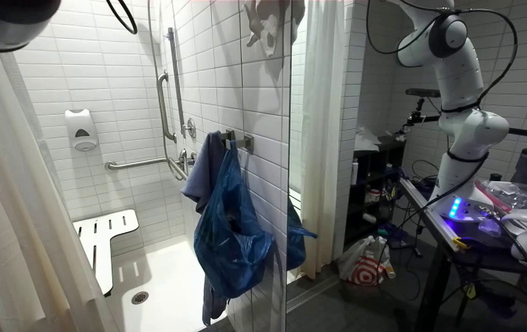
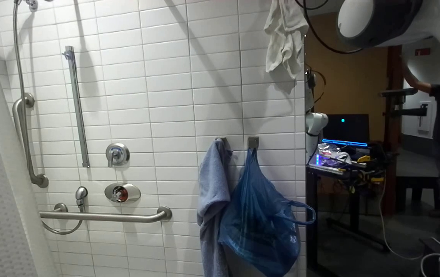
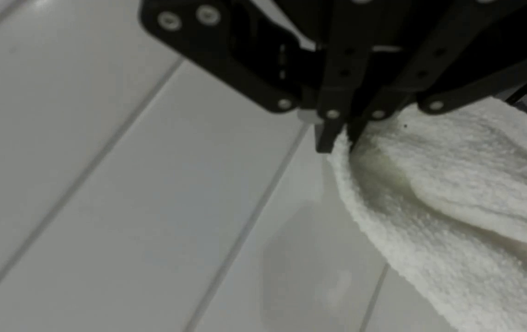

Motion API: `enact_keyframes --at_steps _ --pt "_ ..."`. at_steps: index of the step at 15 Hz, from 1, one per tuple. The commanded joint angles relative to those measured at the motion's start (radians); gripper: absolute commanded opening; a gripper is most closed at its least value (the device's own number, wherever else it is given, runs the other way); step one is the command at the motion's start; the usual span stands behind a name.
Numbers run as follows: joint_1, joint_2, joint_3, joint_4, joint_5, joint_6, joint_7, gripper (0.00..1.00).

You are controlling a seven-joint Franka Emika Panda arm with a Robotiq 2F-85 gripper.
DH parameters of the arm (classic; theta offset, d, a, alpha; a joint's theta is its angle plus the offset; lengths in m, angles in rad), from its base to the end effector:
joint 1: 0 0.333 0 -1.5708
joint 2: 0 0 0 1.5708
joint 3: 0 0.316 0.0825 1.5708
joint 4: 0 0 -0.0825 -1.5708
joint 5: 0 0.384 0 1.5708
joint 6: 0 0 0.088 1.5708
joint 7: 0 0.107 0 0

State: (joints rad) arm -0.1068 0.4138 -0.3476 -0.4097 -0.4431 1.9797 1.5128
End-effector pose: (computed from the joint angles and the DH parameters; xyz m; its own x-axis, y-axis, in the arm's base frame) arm 0.5194 -0.1708 0.9626 -0.5951 -0.6459 0.4782 -0.5285 -0.1336 -0.8383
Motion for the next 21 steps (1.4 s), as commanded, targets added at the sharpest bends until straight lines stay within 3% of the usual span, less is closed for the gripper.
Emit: enact_keyframes --at_steps 1,2,3,5,6,7,11,12,13,16,17,18,20,21 --pt "-0.006 -0.013 0.005 -0.045 0.020 0.021 0.008 0.01" --pt "-0.064 0.093 0.027 0.123 0.071 -0.038 -0.026 0.01" --pt "-0.013 0.004 0.009 -0.047 0.034 0.019 0.005 0.01" --pt "-0.018 0.016 0.009 -0.047 0.037 0.024 0.003 0.01" --pt "-0.068 0.107 0.028 0.120 0.079 -0.049 -0.036 0.01" --pt "-0.019 0.022 0.011 -0.047 0.044 0.016 -0.003 0.01" --pt "-0.006 0.035 0.011 -0.054 0.038 -0.002 -0.015 0.01" --pt "-0.052 0.131 0.031 0.112 0.078 -0.074 -0.051 0.01" --pt "0.001 0.046 0.015 -0.054 0.041 -0.022 -0.026 0.01" --pt "0.015 0.063 0.018 -0.057 0.039 -0.035 -0.038 0.01" --pt "-0.028 0.154 0.038 0.102 0.078 -0.105 -0.073 0.01" --pt "0.019 0.071 0.023 -0.058 0.050 -0.053 -0.050 0.01" --pt "0.023 0.084 0.025 -0.056 0.045 -0.059 -0.051 0.01" --pt "-0.020 0.172 0.044 0.103 0.082 -0.129 -0.084 0.01"
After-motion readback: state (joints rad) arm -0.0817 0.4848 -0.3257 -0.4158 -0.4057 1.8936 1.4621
